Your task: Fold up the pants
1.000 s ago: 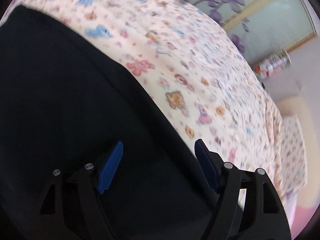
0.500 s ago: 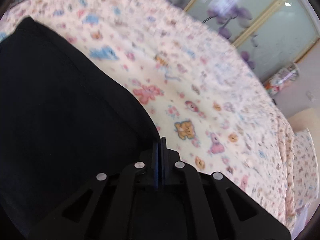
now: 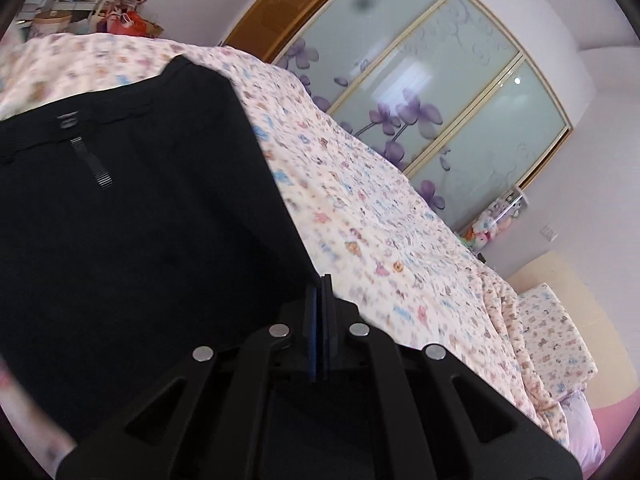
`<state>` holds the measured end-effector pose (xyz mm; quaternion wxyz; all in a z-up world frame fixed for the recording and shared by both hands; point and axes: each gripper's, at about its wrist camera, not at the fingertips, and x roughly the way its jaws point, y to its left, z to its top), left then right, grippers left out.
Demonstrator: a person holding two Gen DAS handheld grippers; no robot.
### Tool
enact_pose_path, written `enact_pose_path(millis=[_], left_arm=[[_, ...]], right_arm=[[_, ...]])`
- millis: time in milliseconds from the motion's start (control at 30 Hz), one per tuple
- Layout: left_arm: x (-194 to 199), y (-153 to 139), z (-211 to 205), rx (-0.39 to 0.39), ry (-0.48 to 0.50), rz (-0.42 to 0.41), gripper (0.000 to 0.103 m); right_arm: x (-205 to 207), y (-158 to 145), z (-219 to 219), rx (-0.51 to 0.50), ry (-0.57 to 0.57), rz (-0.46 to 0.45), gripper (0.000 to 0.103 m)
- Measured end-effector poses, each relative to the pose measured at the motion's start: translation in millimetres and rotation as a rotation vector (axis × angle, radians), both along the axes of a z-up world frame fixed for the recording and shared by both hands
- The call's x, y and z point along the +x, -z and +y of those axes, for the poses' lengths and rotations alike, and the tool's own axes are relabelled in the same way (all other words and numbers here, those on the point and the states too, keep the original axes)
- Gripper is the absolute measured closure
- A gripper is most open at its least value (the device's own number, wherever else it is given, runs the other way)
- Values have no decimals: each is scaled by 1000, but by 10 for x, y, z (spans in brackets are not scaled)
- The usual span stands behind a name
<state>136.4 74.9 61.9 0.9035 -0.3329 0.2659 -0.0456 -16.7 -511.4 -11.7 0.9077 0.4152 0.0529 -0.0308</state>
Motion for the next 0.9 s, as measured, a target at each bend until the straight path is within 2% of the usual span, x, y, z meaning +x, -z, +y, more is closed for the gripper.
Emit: enact_pose_path(millis=[100,267,333,367,467,500,533,567,600,633,667,700,733,800,833,900], left_arm=[[-486,104,57,-8,-5,-30,102],[-941,195,36,9,-11,-63,102],[-974,308,48,-8,-7,-18,101],[-983,392,67,-11,-1,20,100],[-1078,583,199,-49,6,98,93],[-1144,601,268,-59,-15,106,88],[-1194,589,351,-66,-34,102,73],[-1252,560,455,-73,-49,92,61],[-1359,496,605,-77,-88,70,38],[-1429,448,734,-82,-131,48,23],[-1508,393,851,-90,-177,20,18],[-1578,346,984,-104,-222,-11,9],[-1620,298,1149,-116,-272,-30,5],[-1622,258,1426,-144,-345,-43,4],[-1570,265,1612,-170,-389,-30,2],[-1378,310,1866,-227,-412,17,2]], right_arm=[[-78,-46,11,-28,47,-9,99],[-271,-84,11,-38,137,-3,99],[-380,-53,19,-25,176,26,99],[-414,-32,29,-24,208,74,99],[-461,50,24,8,230,137,99],[-471,84,9,30,226,152,98],[-480,116,-10,54,224,152,96],[-492,170,-51,102,221,160,76],[-492,208,-58,126,218,165,55],[-497,237,-63,148,205,142,31],[-509,227,-52,146,194,109,27],[-523,184,3,107,230,112,26],[-523,154,46,73,263,135,26],[-527,115,98,39,326,167,27],[-523,92,104,30,361,185,27],[-511,51,115,9,417,217,27]])
